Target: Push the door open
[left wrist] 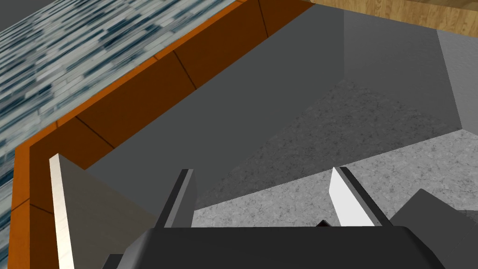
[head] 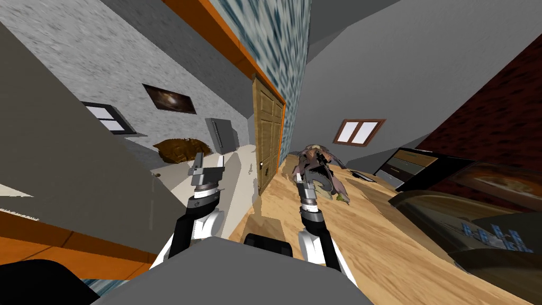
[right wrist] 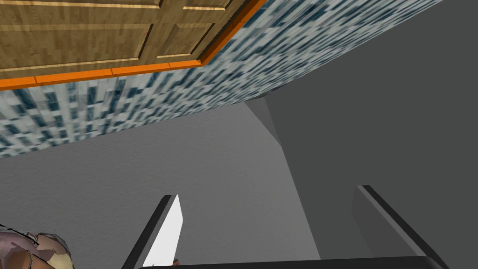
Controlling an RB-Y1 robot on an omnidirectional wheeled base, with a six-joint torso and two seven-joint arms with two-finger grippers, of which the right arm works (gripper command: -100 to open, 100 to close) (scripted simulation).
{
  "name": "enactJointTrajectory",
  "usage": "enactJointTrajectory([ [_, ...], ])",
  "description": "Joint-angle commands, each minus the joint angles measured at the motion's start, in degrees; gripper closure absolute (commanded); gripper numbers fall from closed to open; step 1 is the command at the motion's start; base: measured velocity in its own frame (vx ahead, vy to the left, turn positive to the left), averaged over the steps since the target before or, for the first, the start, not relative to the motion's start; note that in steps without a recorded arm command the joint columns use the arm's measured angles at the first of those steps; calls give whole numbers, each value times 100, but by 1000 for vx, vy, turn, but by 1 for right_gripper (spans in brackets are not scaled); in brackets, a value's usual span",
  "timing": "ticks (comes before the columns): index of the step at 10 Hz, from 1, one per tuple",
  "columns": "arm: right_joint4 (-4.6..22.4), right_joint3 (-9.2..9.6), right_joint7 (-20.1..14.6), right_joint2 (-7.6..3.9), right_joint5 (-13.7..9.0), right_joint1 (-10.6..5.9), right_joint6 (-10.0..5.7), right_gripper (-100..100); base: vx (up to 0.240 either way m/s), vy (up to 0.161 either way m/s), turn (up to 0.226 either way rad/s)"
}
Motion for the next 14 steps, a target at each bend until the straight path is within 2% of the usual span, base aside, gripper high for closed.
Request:
enactJointTrajectory([
  [1,252,219,-45,-48,-12,-80,-84,-100,142,6,0],
  [14,1713,1341,-311,-240,-90,-740,-395,-100,102,-3,3],
])
